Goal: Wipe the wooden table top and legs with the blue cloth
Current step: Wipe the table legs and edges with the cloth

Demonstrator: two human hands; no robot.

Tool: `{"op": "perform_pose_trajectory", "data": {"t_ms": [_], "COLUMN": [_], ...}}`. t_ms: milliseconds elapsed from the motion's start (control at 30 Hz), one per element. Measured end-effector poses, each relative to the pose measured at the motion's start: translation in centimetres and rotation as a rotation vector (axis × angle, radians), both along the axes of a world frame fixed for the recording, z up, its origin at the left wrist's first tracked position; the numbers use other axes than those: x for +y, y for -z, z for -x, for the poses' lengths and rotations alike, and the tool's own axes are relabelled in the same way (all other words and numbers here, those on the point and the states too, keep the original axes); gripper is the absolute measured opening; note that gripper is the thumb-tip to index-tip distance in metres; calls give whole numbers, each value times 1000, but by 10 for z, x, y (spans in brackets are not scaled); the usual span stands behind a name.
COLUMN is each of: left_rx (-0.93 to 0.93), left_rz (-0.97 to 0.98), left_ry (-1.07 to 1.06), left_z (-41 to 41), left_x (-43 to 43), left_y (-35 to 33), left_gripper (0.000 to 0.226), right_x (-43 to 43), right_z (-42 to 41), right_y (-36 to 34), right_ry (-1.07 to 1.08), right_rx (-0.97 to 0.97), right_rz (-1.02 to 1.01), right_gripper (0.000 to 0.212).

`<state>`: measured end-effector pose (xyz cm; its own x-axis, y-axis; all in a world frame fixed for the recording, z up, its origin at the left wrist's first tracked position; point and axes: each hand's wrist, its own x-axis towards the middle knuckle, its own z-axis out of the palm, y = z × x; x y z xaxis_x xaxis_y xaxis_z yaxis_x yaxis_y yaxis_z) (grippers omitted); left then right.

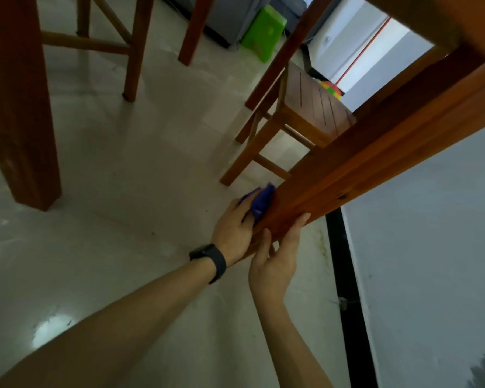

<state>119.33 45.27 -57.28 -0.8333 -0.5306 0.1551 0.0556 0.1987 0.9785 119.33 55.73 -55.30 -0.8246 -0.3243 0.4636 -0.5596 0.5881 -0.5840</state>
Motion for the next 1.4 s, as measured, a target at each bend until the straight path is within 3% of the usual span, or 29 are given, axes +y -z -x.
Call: {"op": "perform_pose_trajectory", "data": {"t_ms": [67,233,300,400,533,633,733,800,900,1000,1100,1167,1300,1400], "left_rx": [-156,-682,-653,-405,-184,-549,-910,-882,-672,-625,-747,-796,-846,-597], "left_rz": [14,40,-47,-70,-165,-44,-51,-189,-414,-426,-504,-528,-393,-231], "left_ry": [33,340,191,-159,-16,71,378,252,-58,20,161,259,407,166], "left_z": [-5,-65,-63,-37,-10,-17,-51,-47,-9,14,-3,-26,-60,-48], "left_x": [-1,-36,-62,-81,-12,-6,-25,-41,-59,-39,-23,-27,-54,-79], "left_y": [45,131,135,111,91,133,173,186,187,188,183,154,90,59], "left_gripper": [40,41,42,46,32,37,30,26,23,16,48,44,31,25], "right_x": [-1,-6,-7,-5,-4,-4,-2,-3,-3,-1,1,3,6,5], "right_z": [0,-3,-1,2,3,5,5,7,9,10,10,10,7,1], "right_y": [3,11,14,17,19,21,22,23,26,26,24,21,14,8], "right_ry": [17,29,35,36,44,50,37,20,22,5,9,-9,-33,-29], "right_rx": [8,-37,-19,0,-10,9,20,35,39,31,20,10,-27,-67], "right_rz": [-6,-32,-40,-30,-31,-45,-47,-53,-50,-35,-48,-68,-87,-68], "right_gripper": [76,71,70,69,70,70,70,71,70,67,64,64,67,69]}}
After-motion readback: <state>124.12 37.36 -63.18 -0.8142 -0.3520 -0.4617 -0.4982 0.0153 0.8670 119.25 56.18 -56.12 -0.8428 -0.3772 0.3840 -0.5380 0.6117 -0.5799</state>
